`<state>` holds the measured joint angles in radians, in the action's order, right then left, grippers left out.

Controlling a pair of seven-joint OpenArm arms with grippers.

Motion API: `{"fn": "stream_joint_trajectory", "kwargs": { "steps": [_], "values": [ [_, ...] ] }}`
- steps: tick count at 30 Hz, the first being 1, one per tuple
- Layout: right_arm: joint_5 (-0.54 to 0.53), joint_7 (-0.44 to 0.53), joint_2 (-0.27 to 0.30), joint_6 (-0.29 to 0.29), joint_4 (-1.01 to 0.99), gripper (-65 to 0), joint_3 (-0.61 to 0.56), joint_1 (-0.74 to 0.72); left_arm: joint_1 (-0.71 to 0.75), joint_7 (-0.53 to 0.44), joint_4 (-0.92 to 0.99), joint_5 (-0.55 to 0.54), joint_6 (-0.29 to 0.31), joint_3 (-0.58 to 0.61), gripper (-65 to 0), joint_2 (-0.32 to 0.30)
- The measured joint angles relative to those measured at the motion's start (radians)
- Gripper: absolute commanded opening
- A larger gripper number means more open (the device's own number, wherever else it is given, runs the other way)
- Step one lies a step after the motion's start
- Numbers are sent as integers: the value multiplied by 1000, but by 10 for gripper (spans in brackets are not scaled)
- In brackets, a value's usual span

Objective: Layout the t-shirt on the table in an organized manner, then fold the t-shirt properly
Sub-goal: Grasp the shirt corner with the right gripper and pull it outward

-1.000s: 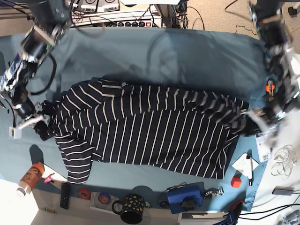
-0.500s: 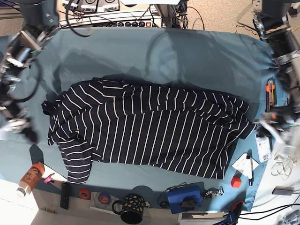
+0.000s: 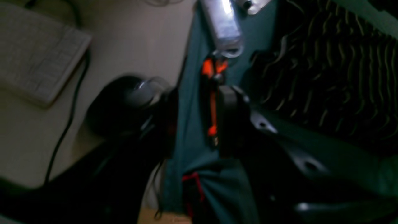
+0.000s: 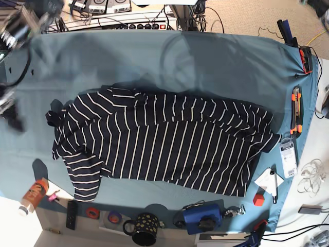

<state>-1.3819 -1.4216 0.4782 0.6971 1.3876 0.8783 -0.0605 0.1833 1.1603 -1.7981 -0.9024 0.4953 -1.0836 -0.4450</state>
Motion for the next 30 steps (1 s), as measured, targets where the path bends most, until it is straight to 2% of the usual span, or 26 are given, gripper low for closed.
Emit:
{"fn": "stream_joint_trajectory", "kwargs": {
  "steps": [3, 8, 12, 15, 18, 22, 26, 30],
  "values": [
    [38, 12, -27, 0, 19, -442, -29, 63, 17, -1, 0, -1, 0, -25, -437, -1],
    [208, 7, -109, 0, 15, -442, -98, 132, 21, -1, 0, -8, 0, -24, -437, 1],
    [334, 16, -147, 0, 15, -442, -163, 159, 21, -1, 0, -8, 0, -25, -437, 1],
    [414, 127, -163, -1, 15, -442, -223, 160, 21, -1, 0, -8, 0, -25, -437, 1],
    [453, 189, -162, -2, 15, -442, -292, 152, 21, -1, 0, -8, 0, -24, -437, 1],
    [438, 187, -159, -1, 15, -442, -367, 138, 21, -1, 0, -8, 0, -24, -437, 2],
    [287, 104, -168, 0, 16, -442, -399, 138, 21, -1, 0, -8, 0, -24, -437, 2],
    [272, 90, -201, 0, 34, -442, -397, 140, 21, -1, 0, -9, 0, -25, -437, 2]
  ]
}}
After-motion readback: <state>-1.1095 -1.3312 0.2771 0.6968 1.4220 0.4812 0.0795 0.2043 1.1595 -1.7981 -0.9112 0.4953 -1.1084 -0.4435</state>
